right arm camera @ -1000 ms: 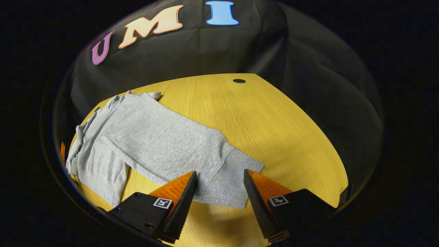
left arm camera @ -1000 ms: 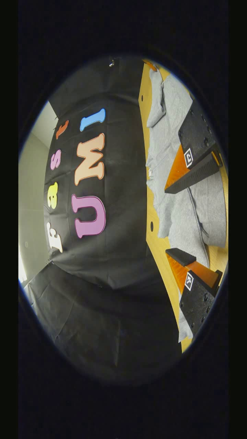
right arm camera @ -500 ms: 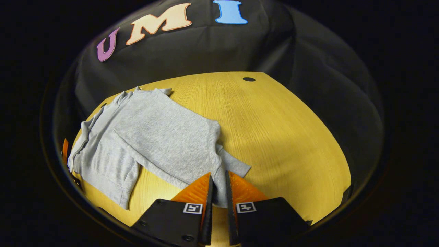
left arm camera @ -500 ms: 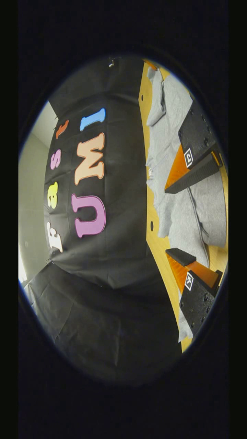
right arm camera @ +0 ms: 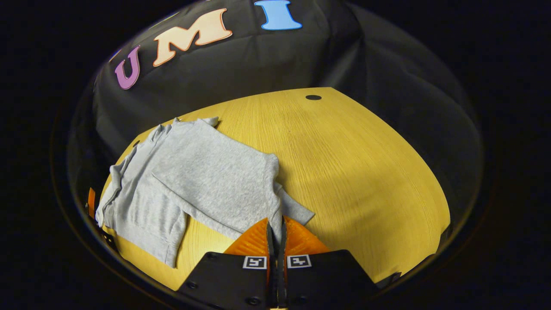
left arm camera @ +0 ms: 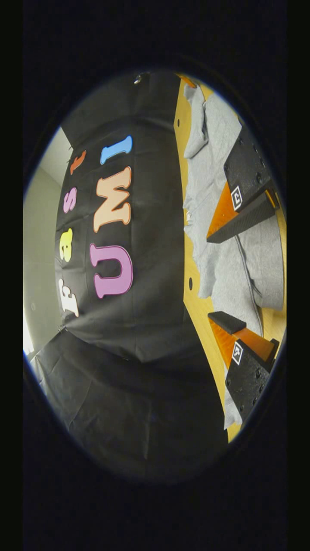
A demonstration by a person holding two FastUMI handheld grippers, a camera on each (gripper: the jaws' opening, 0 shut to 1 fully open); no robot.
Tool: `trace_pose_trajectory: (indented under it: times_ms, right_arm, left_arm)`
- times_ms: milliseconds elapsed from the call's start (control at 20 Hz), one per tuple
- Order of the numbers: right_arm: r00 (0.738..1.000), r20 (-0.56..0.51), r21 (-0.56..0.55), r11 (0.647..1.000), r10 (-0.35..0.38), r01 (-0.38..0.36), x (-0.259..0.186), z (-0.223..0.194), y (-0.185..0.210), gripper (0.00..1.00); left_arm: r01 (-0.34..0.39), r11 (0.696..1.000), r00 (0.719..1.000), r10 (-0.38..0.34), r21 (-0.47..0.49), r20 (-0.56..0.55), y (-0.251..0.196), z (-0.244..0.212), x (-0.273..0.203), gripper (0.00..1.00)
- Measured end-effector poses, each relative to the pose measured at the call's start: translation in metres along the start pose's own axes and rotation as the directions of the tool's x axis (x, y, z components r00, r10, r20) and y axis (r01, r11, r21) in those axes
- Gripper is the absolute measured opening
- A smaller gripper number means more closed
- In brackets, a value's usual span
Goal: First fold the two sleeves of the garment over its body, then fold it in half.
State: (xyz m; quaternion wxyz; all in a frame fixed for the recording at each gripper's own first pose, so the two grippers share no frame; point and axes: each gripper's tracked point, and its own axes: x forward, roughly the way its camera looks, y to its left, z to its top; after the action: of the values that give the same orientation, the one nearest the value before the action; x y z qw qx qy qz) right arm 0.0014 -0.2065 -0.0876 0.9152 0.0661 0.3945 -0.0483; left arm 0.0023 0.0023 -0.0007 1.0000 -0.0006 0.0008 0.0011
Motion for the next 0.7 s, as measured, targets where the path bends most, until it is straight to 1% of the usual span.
trace_pose_trajectory:
  times_ms: [150, 300, 450, 550, 700]
  right_arm:
    - [0.997, 0.051, -0.001, 0.998, 0.057, -0.057, -0.011, 0.031, 0.026, 0.02]
    - [0.985, 0.113, -0.025, 0.991, 0.133, -0.131, -0.027, 0.072, 0.069, 0.02]
    - [0.964, 0.167, -0.076, 0.978, 0.206, -0.196, -0.040, 0.107, 0.117, 0.02]
    - [0.950, 0.181, -0.115, 0.965, 0.254, -0.237, -0.044, 0.124, 0.153, 0.03]
    - [0.919, 0.180, -0.177, 0.931, 0.350, -0.320, -0.049, 0.138, 0.222, 0.03]
  left_arm:
    - [0.000, 1.000, 1.000, 0.000, -0.001, 0.000, 0.001, 0.000, -0.001, 0.94]
    - [0.001, 1.000, 1.000, -0.001, -0.001, -0.001, 0.000, 0.000, -0.001, 0.94]
    - [0.001, 1.000, 1.000, -0.001, 0.000, -0.001, 0.000, 0.001, -0.001, 0.93]
    - [0.001, 1.000, 1.000, -0.001, 0.000, -0.001, -0.001, 0.001, 0.000, 0.93]
    - [0.001, 1.000, 1.000, -0.001, 0.000, -0.001, 0.001, 0.000, -0.001, 0.94]
